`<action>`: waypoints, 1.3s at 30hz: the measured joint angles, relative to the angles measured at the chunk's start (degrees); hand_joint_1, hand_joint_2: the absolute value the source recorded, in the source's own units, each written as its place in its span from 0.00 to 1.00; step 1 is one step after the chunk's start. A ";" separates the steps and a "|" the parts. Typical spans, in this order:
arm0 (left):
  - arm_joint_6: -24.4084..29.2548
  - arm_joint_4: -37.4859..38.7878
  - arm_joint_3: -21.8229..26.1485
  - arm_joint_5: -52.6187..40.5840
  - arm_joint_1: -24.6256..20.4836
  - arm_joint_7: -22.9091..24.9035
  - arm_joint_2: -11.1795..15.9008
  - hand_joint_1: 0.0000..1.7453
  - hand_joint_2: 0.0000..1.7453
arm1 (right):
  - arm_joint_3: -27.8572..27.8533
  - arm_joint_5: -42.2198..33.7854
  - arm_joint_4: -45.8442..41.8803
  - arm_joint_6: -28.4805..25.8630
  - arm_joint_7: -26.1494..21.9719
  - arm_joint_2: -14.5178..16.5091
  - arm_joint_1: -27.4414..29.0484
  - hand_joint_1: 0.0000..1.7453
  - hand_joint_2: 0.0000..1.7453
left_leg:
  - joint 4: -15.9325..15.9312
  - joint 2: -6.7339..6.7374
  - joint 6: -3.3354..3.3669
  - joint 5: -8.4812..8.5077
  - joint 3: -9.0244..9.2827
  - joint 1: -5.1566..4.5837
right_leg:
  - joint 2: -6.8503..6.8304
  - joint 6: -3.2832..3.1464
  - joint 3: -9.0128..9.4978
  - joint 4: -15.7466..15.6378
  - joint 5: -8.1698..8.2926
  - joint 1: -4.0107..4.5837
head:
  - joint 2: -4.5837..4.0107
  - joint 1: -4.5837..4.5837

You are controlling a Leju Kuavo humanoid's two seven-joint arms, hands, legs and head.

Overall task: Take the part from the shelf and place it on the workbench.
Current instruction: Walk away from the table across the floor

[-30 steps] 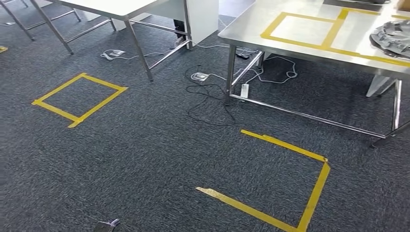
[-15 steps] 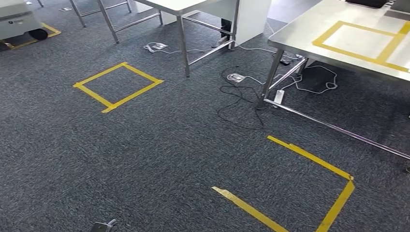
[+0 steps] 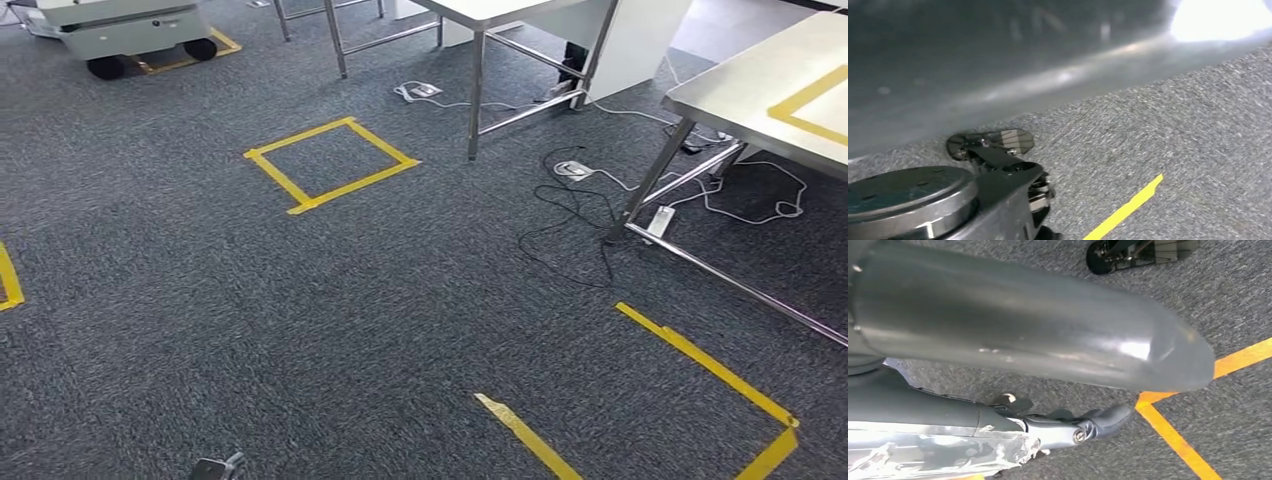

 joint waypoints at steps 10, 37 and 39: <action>-0.10 -0.03 0.00 0.01 0.21 0.01 0.00 0.00 0.00 | -0.51 0.14 -0.15 0.13 0.00 0.05 0.01 0.00 0.00 | 4.73 9.35 -1.15 -1.53 -1.28 0.42 | -7.83 -0.46 1.11 -0.38 -0.70 0.35 | 0.00 -0.81; -0.21 -0.35 0.04 0.01 0.34 0.01 -0.20 0.00 0.00 | -1.38 1.01 -0.49 0.37 -0.01 0.16 0.20 0.00 0.00 | 16.46 6.25 -1.55 -7.50 -7.73 0.51 | -5.11 -0.68 0.56 0.10 -0.87 0.12 | 0.00 -1.16; -0.21 -0.36 0.04 0.01 0.53 0.01 -0.20 0.00 0.00 | -1.38 1.03 -0.50 0.38 -0.02 0.16 0.13 0.00 0.00 | 11.74 6.93 -1.36 -4.05 -5.14 0.58 | -6.57 -0.59 0.97 0.10 -1.17 0.23 | 0.00 -1.16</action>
